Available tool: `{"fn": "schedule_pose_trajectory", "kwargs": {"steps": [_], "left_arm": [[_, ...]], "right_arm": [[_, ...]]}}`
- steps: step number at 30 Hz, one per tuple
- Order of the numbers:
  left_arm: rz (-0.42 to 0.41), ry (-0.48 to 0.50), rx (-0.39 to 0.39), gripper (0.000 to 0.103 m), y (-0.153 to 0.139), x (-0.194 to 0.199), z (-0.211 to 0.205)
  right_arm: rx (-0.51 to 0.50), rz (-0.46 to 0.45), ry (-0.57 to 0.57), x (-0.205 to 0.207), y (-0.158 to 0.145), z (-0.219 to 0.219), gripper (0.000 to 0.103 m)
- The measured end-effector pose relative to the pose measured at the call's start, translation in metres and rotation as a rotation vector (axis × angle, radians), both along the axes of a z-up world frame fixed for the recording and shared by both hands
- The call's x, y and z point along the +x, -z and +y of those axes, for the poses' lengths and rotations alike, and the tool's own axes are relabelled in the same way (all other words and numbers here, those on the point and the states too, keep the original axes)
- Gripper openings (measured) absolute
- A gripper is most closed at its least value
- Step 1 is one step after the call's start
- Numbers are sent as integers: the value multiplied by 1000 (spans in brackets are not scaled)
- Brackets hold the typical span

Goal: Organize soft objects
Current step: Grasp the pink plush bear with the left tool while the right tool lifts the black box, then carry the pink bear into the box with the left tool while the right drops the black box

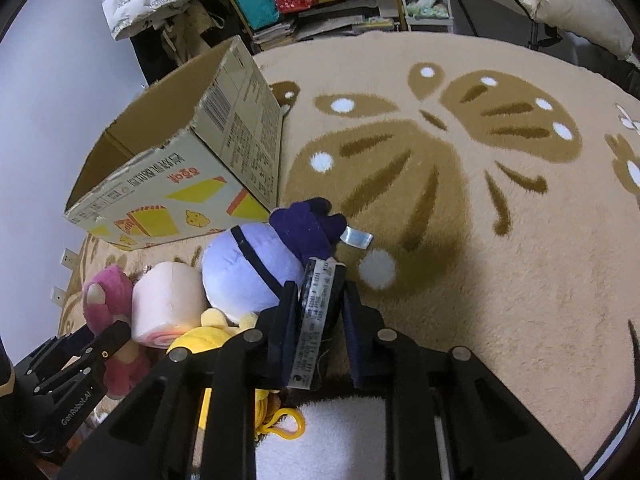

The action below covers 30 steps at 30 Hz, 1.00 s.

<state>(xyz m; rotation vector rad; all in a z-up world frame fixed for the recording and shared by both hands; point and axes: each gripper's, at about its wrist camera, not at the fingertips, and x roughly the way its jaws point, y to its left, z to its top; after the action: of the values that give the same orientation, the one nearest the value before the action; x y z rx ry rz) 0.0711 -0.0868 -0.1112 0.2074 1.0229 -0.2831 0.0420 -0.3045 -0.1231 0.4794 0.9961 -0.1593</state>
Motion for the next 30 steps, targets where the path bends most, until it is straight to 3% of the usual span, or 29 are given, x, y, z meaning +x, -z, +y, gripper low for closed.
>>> {"fn": "schedule_pose_trajectory", "kwargs": {"steps": [7, 22, 25, 30], "left_arm": [[-113, -50, -44, 32, -27, -6, 15], [-270, -72, 4, 32, -69, -5, 27], [-358, -53, 79, 32, -83, -3, 21], [-379, -41, 82, 32, -97, 8, 18]], "right_arm": [[-23, -59, -9, -7, -16, 4, 22], [-135, -255, -99, -12, -67, 29, 22], [-167, -289, -133, -9, -82, 39, 22], [-198, -311, -146, 1, -100, 44, 22]]}}
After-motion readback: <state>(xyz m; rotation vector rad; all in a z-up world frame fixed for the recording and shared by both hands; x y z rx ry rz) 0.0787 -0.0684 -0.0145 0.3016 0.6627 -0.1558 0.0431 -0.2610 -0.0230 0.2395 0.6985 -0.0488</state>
